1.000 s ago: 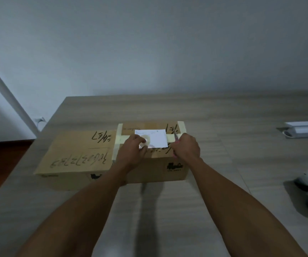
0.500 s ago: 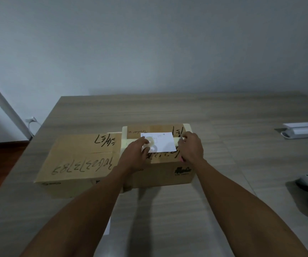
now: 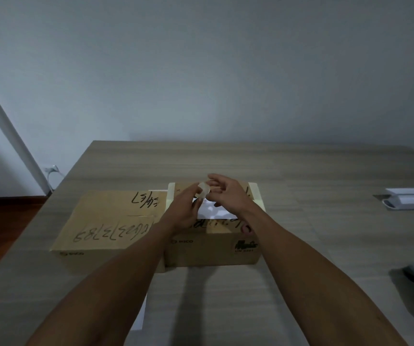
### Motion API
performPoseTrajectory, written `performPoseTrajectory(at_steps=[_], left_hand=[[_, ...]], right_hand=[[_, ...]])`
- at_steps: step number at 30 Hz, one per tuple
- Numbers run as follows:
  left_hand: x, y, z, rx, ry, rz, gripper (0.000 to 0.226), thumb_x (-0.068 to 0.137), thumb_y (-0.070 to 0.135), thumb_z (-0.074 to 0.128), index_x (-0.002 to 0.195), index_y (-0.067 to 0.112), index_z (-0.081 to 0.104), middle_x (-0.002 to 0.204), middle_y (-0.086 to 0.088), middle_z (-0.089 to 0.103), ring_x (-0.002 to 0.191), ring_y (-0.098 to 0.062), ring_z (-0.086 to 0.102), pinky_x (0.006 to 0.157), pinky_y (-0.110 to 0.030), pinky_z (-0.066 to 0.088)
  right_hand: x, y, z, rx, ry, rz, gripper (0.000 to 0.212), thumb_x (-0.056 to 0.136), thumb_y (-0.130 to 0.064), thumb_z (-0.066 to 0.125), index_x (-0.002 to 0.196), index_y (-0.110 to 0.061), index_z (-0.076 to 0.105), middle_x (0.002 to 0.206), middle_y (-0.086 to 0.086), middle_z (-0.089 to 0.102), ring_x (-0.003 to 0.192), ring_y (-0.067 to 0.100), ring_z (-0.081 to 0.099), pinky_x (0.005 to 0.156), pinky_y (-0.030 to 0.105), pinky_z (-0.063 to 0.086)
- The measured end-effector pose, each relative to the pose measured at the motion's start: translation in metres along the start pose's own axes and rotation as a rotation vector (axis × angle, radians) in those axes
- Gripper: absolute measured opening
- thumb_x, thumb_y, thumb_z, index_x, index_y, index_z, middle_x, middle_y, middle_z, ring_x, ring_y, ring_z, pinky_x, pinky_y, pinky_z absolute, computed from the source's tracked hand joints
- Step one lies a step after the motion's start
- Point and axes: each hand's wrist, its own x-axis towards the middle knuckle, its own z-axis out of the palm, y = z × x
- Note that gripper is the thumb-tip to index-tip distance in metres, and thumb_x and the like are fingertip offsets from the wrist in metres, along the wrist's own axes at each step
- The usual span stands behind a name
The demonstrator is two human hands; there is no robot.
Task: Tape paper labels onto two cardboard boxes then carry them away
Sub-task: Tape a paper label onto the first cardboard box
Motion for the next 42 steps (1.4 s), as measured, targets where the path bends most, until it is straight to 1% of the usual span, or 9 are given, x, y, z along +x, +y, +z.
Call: performPoseTrajectory(at_steps=[5,12,17,20,23,25,30,35,42], left_hand=[[0.003,0.005,0.000,0.010,-0.015,-0.022,0.037,0.108,0.021,0.047,0.142,0.006,0.050,0.132,-0.008,0.061,0.117,-0.024,0.057,0.090,-0.029,0.039],[0.007,0.008,0.006,-0.018,0.037,-0.054,0.028,0.109,0.029,0.047,0.125,0.009,0.058,0.110,-0.003,0.064,0.093,-0.019,0.056,0.076,-0.031,0.037],[0.010,0.012,0.010,-0.040,0.063,-0.075,0.029,0.108,0.032,0.047,0.112,0.006,0.061,0.090,-0.001,0.059,0.080,-0.018,0.051,0.069,-0.032,0.033],[0.010,0.011,0.012,-0.011,0.073,-0.044,0.026,0.108,0.026,0.049,0.110,0.004,0.063,0.095,-0.001,0.058,0.088,-0.022,0.053,0.072,-0.029,0.032],[0.009,0.013,0.011,-0.024,0.074,-0.035,0.022,0.107,0.022,0.050,0.113,0.004,0.063,0.103,-0.005,0.063,0.091,-0.020,0.054,0.075,-0.026,0.034],[0.009,0.014,0.009,-0.020,0.068,-0.028,0.022,0.107,0.021,0.050,0.115,0.004,0.062,0.108,-0.008,0.066,0.093,-0.021,0.056,0.076,-0.028,0.035],[0.009,0.012,0.009,-0.011,0.078,-0.037,0.024,0.107,0.021,0.051,0.120,0.004,0.062,0.111,-0.012,0.068,0.096,-0.026,0.060,0.076,-0.031,0.038],[0.009,0.011,0.012,-0.005,0.098,-0.034,0.024,0.106,0.019,0.053,0.119,0.003,0.064,0.111,-0.012,0.070,0.091,-0.019,0.055,0.073,-0.027,0.033],[0.008,0.009,0.014,-0.004,0.149,-0.041,0.022,0.105,0.018,0.055,0.115,0.002,0.066,0.097,-0.011,0.067,0.081,-0.018,0.050,0.065,-0.023,0.026]], right_hand=[[0.004,-0.002,-0.004,-0.026,0.010,-0.051,0.070,0.085,0.003,0.075,0.148,-0.017,0.051,0.130,-0.001,0.065,0.097,0.015,0.064,0.068,0.021,0.054],[0.005,0.005,-0.006,-0.051,0.109,-0.104,0.054,0.085,0.000,0.079,0.136,-0.007,0.063,0.117,0.004,0.072,0.105,0.013,0.071,0.097,0.030,0.056],[0.002,0.004,-0.007,-0.142,0.187,-0.146,0.038,0.088,-0.003,0.076,0.126,-0.008,0.071,0.108,0.004,0.077,0.095,0.007,0.072,0.092,0.028,0.059],[0.004,0.003,-0.010,-0.200,0.122,-0.142,0.044,0.087,0.002,0.069,0.130,-0.011,0.066,0.109,0.002,0.070,0.081,0.006,0.064,0.078,0.020,0.054],[0.007,0.003,-0.014,-0.169,0.065,-0.122,0.045,0.084,0.003,0.071,0.125,-0.012,0.064,0.106,0.004,0.066,0.071,0.007,0.058,0.076,0.027,0.056],[0.008,0.003,-0.015,-0.166,0.058,-0.119,0.042,0.083,0.003,0.073,0.120,-0.014,0.064,0.104,0.003,0.065,0.065,0.004,0.055,0.072,0.023,0.053],[0.008,0.006,-0.010,-0.103,0.086,-0.108,0.041,0.082,0.007,0.074,0.116,-0.014,0.063,0.097,0.002,0.061,0.076,0.012,0.056,0.078,0.028,0.054],[0.009,0.012,-0.009,-0.111,0.067,-0.090,0.045,0.085,0.004,0.075,0.125,-0.013,0.061,0.100,0.001,0.060,0.076,0.011,0.056,0.079,0.027,0.054],[0.013,0.012,-0.005,-0.108,0.096,-0.093,0.039,0.085,0.006,0.074,0.118,-0.012,0.063,0.097,0.001,0.061,0.078,0.012,0.055,0.083,0.034,0.057]])
